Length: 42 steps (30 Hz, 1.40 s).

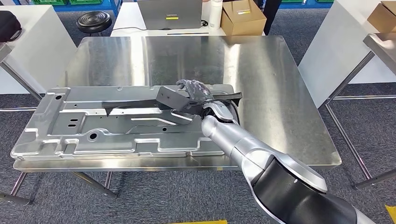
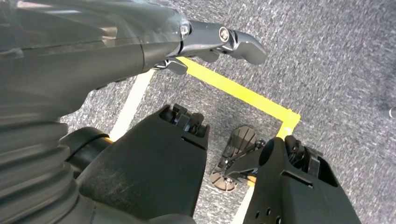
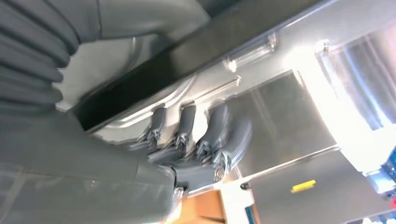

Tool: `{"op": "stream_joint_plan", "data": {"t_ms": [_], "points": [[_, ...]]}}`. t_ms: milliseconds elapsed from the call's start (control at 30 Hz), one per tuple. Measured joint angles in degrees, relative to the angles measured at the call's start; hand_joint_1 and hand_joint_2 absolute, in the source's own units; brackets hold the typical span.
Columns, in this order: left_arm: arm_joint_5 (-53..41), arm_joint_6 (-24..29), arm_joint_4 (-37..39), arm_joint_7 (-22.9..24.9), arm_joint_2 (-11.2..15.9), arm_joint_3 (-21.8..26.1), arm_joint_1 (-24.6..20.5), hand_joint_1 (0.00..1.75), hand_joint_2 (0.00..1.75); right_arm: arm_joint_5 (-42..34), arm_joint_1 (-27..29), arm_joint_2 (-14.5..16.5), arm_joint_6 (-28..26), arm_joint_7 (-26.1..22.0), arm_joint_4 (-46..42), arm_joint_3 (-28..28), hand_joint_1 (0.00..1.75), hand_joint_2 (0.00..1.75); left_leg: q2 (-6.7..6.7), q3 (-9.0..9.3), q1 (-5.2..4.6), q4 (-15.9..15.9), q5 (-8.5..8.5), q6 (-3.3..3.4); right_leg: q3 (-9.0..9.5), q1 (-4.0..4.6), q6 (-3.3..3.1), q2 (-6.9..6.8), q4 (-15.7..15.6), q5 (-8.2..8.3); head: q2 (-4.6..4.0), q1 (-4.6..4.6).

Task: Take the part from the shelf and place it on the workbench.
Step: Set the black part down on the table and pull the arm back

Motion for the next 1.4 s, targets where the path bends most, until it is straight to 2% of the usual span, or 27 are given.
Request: {"op": "stream_joint_plan", "data": {"t_ms": [100, 433, 533, 667, 733, 867, 967, 1100, 1167, 1267, 1400], "points": [[0.8, -0.4, 0.0, 0.4, 0.0, 0.0, 0.0, 0.0, 0.0, 0.5, 0.1, 0.0, 0.0, 0.2, 0.2, -0.4, 0.0, 0.0, -0.02, -0.03, 0.02, 0.0, 0.0, 0.0, -0.04, 0.01, 0.0, 0.0, 0.0, 0.0, 0.0, 0.06], [1.5, -0.7, 0.0, 1.5, 0.0, 0.0, 0.0, 0.0, 0.0, 0.8, 0.3, -0.1, 1.2, 0.4, 0.5, -1.7, 0.0, 0.0, 0.01, -0.03, 0.02, 0.0, 0.0, -0.01, -0.05, 0.01, 0.0, 0.0, 0.0, 0.0, 0.0, 0.01], [1.9, -0.7, 0.0, 1.4, 0.0, 0.0, 0.0, 0.0, 0.0, -3.5, 0.3, -0.1, 7.0, 2.2, 0.5, -3.5, 0.0, 0.0, 0.01, -0.04, 0.02, 0.0, 0.0, -0.01, -0.05, 0.01, 0.0, 0.0, 0.0, 0.0, 0.0, 0.02], [2.2, -0.8, 0.0, 1.2, 0.0, 0.0, 0.0, 0.0, 0.0, -10.2, -0.1, -0.1, 15.4, 6.3, 0.5, -8.8, 0.0, 0.0, 0.0, -0.06, 0.02, 0.0, 0.0, -0.01, -0.06, 0.01, 0.0, 0.0, 0.0, 0.0, 0.0, 0.02], [2.4, -0.8, 0.0, 1.2, 0.0, 0.0, 0.0, 0.0, 0.0, -10.8, -0.7, -0.1, 16.5, 7.4, 0.5, -10.8, 0.0, 0.0, 0.0, -0.06, 0.02, 0.0, 0.0, -0.01, -0.06, 0.01, 0.0, 0.0, 0.0, 0.0, 0.0, 0.03], [2.6, -0.6, 0.0, 1.1, 0.0, 0.0, 0.1, 0.0, 0.0, -9.5, -2.2, -0.1, 14.9, 6.7, 0.5, -12.7, 0.0, 0.0, 0.0, -0.05, 0.02, 0.0, 0.0, -0.01, -0.06, 0.01, 0.0, 0.0, 0.0, 0.0, 0.0, 0.03], [2.9, -0.2, 0.0, 1.1, 0.0, 0.0, 0.2, 0.0, 0.0, -4.2, -2.8, -0.1, 8.2, 4.0, 0.5, -12.7, 0.0, 0.0, 0.0, -0.05, 0.02, 0.0, 0.0, -0.01, -0.06, 0.01, 0.0, 0.0, 0.0, 0.0, 0.0, 0.03], [2.8, 0.6, 0.0, 2.6, 0.0, 0.1, 0.3, 0.0, 0.0, 9.7, -3.4, -0.2, -10.1, -0.6, 0.2, -9.5, 0.0, 0.0, 0.02, -0.05, 0.02, 0.0, 0.0, -0.01, -0.06, 0.01, 0.0, 0.01, 0.0, 0.0, 0.0, 0.04], [2.5, 0.7, 0.0, 3.8, 0.0, 0.1, 0.3, 0.0, 0.0, 15.6, -3.7, -0.3, -17.2, -1.9, -0.1, -7.2, 0.0, 0.0, 0.01, -0.04, 0.02, 0.0, 0.0, -0.01, -0.06, 0.01, 0.0, 0.0, 0.0, 0.0, 0.0, 0.03], [2.3, 0.6, 0.0, 5.5, 0.0, 0.1, 0.3, 0.0, 0.0, 21.4, -3.7, -0.5, -22.6, -2.9, -1.2, -4.9, 0.0, 0.0, 0.0, -0.05, 0.02, 0.0, 0.0, -0.01, -0.06, 0.01, 0.0, 0.0, 0.0, 0.0, 0.0, 0.03], [2.3, 0.6, 0.0, 6.8, 0.0, 0.1, 0.1, 0.0, 0.0, 30.6, -3.3, -0.7, -24.6, -3.0, -4.5, -4.4, 0.0, 0.0, 0.02, -0.05, 0.02, 0.0, 0.0, -0.01, -0.06, 0.01, 0.0, 0.01, 0.0, 0.0, 0.0, 0.04]]}}
